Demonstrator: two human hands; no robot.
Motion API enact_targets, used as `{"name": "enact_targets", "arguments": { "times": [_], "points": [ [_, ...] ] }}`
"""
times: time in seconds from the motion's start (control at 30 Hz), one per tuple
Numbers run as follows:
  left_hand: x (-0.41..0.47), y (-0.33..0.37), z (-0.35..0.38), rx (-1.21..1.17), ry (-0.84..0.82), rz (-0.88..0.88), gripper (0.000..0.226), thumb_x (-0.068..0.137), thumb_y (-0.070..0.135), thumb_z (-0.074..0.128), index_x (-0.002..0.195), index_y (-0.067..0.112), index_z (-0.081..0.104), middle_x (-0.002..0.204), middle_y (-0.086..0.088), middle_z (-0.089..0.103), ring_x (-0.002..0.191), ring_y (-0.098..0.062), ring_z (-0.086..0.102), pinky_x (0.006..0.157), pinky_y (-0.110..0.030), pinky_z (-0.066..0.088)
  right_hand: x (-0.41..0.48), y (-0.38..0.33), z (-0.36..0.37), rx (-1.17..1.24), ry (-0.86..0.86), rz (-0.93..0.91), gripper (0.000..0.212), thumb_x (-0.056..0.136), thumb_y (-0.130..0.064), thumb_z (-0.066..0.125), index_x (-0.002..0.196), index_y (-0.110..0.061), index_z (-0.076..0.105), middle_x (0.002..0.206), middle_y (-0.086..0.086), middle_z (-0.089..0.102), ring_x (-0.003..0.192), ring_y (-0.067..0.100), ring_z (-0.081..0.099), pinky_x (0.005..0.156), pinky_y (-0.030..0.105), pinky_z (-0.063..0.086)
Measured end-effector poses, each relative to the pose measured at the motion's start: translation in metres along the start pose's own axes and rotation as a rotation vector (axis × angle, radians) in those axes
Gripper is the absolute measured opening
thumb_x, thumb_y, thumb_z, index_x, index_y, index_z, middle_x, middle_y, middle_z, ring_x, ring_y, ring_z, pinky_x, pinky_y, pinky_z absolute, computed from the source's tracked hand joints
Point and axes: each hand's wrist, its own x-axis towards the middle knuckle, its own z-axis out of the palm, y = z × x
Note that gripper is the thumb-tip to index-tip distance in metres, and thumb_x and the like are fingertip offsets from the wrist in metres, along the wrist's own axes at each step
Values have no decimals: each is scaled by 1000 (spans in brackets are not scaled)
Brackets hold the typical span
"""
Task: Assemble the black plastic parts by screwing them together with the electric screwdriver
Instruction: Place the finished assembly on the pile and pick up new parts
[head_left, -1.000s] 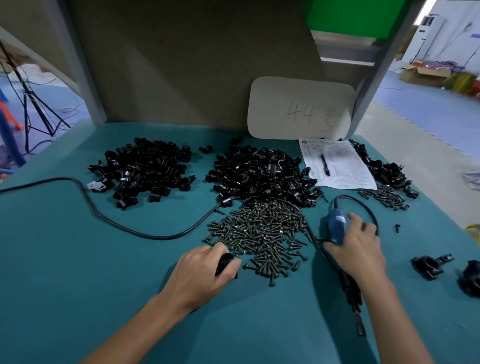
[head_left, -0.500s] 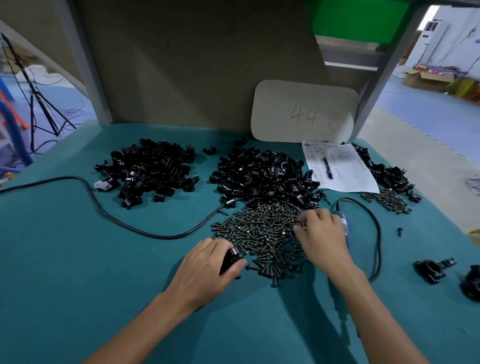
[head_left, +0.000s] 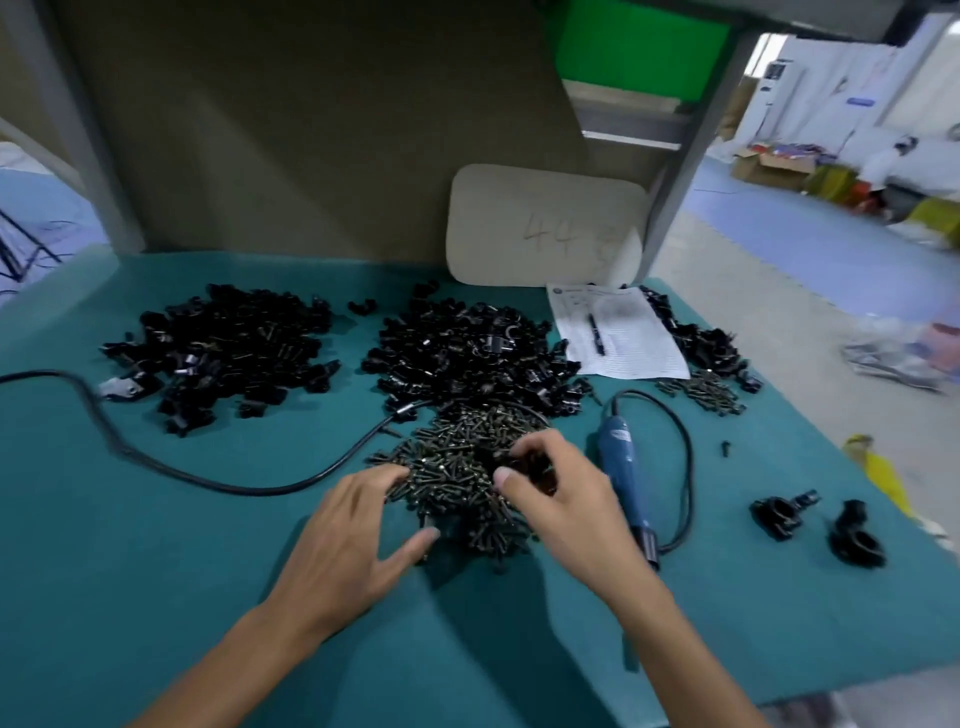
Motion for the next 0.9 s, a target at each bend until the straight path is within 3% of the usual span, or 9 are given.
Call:
{"name": "enact_targets", "arguments": {
  "times": [0.07,0.13,0.27,0.5,0.6,0.67,0.77,0.9],
  "points": [
    [1,2,1,23,-3,-6,65,94,66,43,134,16,52,129,0,61,121,-10,48,102,-29,43,2,30,-43,-81,158,83,17,94,-48,65,92,-37,53,90,-11,61,78,4,57,67,30,46],
    [1,3,2,37,-3,1,63,95,65,38,130,16,55,125,2,63,116,-9,51,100,-29,44,5,68,-86,-172,311,194,18,95,-42,66,88,-32,52,88,-5,63,79,17,59,63,33,41],
    [2,4,2,51,-9,7,70,98,69,27,127,14,58,120,0,66,108,-16,61,92,-35,52,3,147,-156,-414,506,491,25,99,-39,61,103,-14,61,102,21,69,99,41,62,81,44,46],
    [2,5,3,54,-2,7,69,98,67,28,125,13,60,117,2,66,103,-12,61,90,-32,52,-7,209,-186,-575,468,735,42,103,-48,47,114,-10,61,108,27,68,107,43,62,96,51,46],
    [2,5,3,47,-9,5,67,98,67,29,125,13,60,115,3,66,102,-11,61,90,-30,50,-8,212,-182,-498,504,711,61,95,-64,53,110,-6,56,114,27,64,110,45,59,96,56,47],
    [2,5,3,48,-14,1,63,97,64,34,125,14,60,114,4,65,101,-11,61,89,-29,49,-12,210,-174,-533,458,652,74,88,-72,60,123,-7,53,130,23,55,123,44,51,101,59,44],
    [2,4,2,32,-19,-10,55,95,59,42,125,16,59,112,7,63,100,-8,58,89,-27,48,-17,215,-168,-608,388,653,70,92,-64,58,138,-13,47,151,19,40,141,40,33,110,63,31],
    [2,2,2,-4,-16,-54,49,96,57,43,126,21,58,115,15,59,106,-3,53,93,-24,43,-15,225,-172,-647,381,691,68,95,-54,61,141,-5,47,151,24,40,143,40,29,112,62,32]
  ]
}}
